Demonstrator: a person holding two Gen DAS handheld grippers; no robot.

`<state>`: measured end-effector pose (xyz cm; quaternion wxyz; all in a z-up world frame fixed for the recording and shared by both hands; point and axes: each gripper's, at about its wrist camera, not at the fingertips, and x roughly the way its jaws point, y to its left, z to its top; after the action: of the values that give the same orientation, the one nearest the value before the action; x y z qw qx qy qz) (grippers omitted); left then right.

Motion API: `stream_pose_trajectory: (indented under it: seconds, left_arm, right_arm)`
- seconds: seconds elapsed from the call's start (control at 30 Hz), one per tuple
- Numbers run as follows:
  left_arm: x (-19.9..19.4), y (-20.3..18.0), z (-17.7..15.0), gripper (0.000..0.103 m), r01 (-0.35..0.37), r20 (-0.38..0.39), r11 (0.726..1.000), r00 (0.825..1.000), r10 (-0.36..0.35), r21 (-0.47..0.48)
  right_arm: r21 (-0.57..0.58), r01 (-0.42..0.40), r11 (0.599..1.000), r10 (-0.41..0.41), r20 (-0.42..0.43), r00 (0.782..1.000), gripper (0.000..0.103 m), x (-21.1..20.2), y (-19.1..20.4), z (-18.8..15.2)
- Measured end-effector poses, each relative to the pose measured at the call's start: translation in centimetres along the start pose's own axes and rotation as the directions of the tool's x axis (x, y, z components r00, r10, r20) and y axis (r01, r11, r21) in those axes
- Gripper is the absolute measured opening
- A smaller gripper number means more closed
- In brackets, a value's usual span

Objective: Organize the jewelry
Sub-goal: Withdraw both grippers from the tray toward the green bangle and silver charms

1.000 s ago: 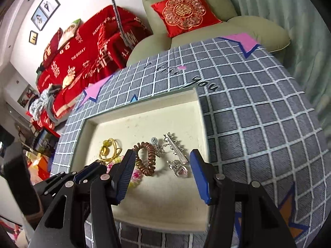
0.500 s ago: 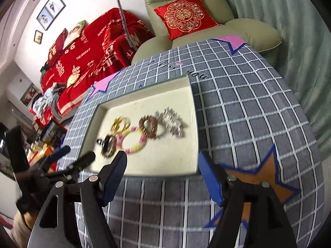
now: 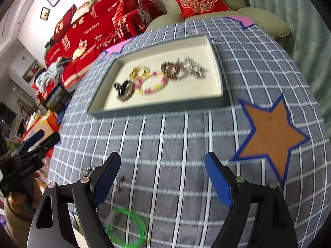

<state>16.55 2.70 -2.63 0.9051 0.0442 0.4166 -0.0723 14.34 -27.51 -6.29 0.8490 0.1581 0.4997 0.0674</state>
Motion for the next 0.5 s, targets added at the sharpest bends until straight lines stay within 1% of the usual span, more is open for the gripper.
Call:
stream_pose_trajectory:
  seconds: [0.1, 0.23, 0.37, 0.5]
  left_arm:
    - [-0.8, 0.8, -2.1, 0.103, 0.031, -0.012, 0.999, 0.999, -0.031, -0.006]
    - [-1.5, 0.6, -5.1, 0.103, 0.028, -0.018, 0.999, 0.999, -0.028, 0.031]
    - [-2.0, 0.7, -7.4, 0.103, 0.052, -0.027, 0.998, 0.998, -0.051, 0.03]
    - [-1.5, 1.0, -9.1, 0.103, 0.053, -0.063, 0.998, 0.997, -0.052, 0.017]
  right_arm:
    - [-0.008, 0.018, 1.0, -0.018, -0.015, 1.0, 0.086, -0.1, 0.5, -1.6]
    - [-0.009, 0.034, 0.999, -0.034, -0.038, 0.999, 0.086, -0.2, 1.0, -3.8]
    - [-0.026, 0.053, 0.998, -0.054, -0.059, 0.997, 0.086, -0.2, 1.2, -5.9]
    - [-0.041, 0.074, 0.996, -0.077, -0.069, 0.995, 0.086, -0.3, 1.4, -7.6]
